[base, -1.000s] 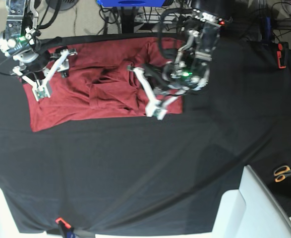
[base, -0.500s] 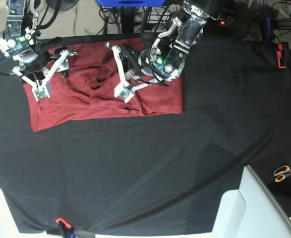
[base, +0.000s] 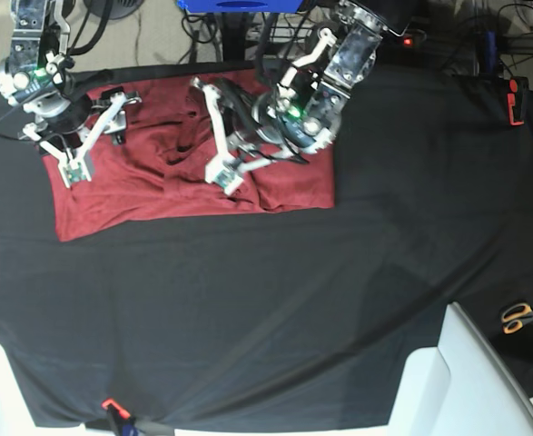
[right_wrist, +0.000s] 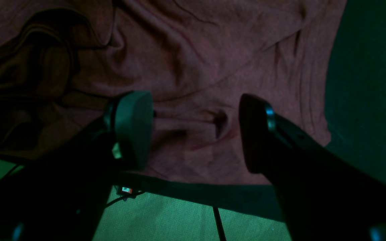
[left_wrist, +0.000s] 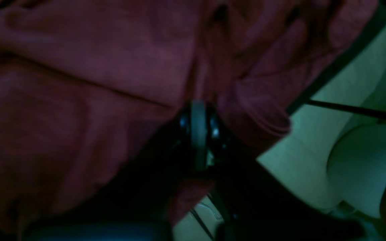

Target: Fold the T-shirt properly

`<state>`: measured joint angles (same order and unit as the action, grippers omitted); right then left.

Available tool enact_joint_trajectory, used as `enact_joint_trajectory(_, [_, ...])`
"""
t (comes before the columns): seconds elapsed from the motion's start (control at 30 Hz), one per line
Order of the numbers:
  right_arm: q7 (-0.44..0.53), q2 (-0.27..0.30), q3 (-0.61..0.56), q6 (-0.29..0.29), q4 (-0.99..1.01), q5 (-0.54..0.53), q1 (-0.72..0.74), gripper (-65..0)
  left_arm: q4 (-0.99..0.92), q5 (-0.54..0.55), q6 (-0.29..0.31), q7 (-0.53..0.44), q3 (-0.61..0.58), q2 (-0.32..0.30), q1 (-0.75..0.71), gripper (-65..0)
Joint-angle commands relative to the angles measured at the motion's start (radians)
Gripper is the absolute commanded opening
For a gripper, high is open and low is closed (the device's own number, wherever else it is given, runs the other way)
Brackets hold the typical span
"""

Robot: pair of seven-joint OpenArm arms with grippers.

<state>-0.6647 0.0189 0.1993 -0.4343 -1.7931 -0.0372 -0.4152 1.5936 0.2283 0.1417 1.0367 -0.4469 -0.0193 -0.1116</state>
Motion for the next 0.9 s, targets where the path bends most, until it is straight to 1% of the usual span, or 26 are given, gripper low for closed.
enact_joint_trajectory(0.0, [0.016, 0.008, 0.006, 0.001, -0.015, -0.005, 0.003, -26.7, 0.032, 0.0, 0.002, -0.006, 0.023, 0.003, 0.0, -65.0])
enact_joint_trajectory(0.13, [0.016, 0.01, 0.006, 0.001, -0.015, -0.005, 0.003, -26.7, 0.066, 0.006, 0.002, -0.006, 0.072, -0.035, -0.018, -65.0])
enact_joint_trajectory(0.47, [0.016, 0.008, 0.006, 0.001, -0.014, -0.005, 0.003, -26.7, -0.019, 0.007, 0.002, -0.012, 0.063, -0.031, 0.025, -65.0])
enact_joint_trajectory(0.57, [0.016, 0.008, 0.006, 0.001, -0.014, -0.005, 0.003, -26.7, -0.065, 0.007, 0.002, -0.014, 0.066, -0.008, 0.054, -65.0])
enact_joint_trajectory(0.67, [0.016, 0.008, 0.006, 0.001, -0.014, -0.005, 0.003, -26.7, -0.091, 0.007, 0.002, -0.016, 0.063, 0.002, 0.074, -65.0])
enact_joint_trajectory(0.87, [0.016, 0.008, 0.006, 0.001, -0.014, -0.005, 0.003, -26.7, -0.117, 0.007, 0.002, -0.017, 0.061, 0.057, 0.125, -65.0])
